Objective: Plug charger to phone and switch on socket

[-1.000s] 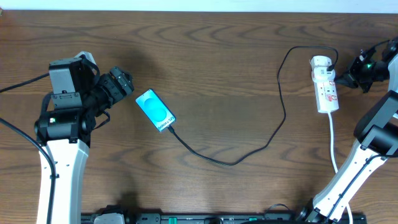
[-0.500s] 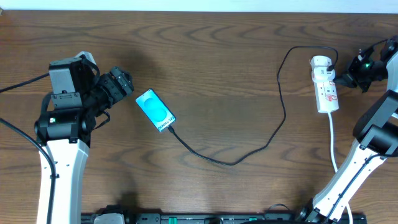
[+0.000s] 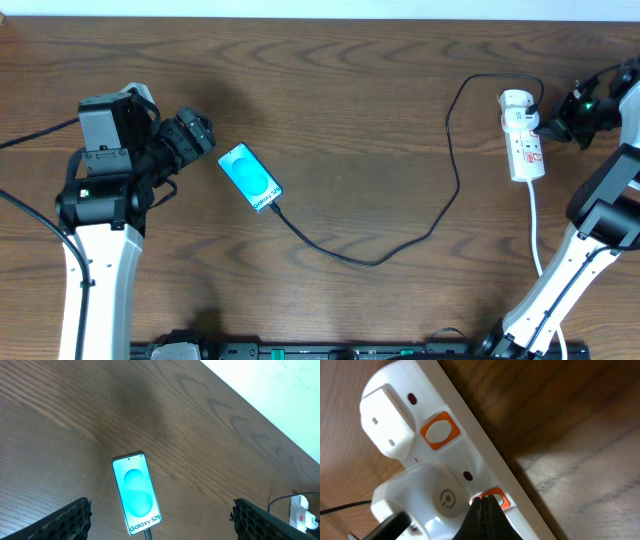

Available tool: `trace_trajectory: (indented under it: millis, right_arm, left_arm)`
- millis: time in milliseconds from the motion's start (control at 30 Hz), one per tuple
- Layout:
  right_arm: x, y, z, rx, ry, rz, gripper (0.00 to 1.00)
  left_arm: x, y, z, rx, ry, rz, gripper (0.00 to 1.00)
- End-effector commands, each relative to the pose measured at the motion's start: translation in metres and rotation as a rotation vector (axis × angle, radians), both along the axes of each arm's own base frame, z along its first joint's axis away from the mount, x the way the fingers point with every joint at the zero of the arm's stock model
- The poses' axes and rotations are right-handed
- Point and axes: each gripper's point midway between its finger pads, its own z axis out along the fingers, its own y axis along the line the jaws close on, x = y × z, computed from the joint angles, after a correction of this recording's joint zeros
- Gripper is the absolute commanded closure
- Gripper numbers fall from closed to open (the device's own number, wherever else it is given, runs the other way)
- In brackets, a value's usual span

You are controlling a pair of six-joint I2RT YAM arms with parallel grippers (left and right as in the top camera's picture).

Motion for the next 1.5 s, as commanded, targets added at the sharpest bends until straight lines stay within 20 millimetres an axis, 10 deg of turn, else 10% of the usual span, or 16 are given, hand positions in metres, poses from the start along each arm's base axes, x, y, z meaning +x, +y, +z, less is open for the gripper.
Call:
trace_trajectory:
  millis: [0, 1467]
  right_arm:
    - [0.0001, 0.0091, -0.0098, 0.03, 0.02, 0.001, 0.99]
    - [-0.0062, 0.0062, -0.0133, 0.006, 0.054, 0.001, 0.99]
  left_arm:
    - [0.0005, 0.0039, -0.001, 0.017, 0.002, 0.007, 0.09]
    - [0.0005, 0.0039, -0.001, 0.016, 0.002, 0.008, 0.09]
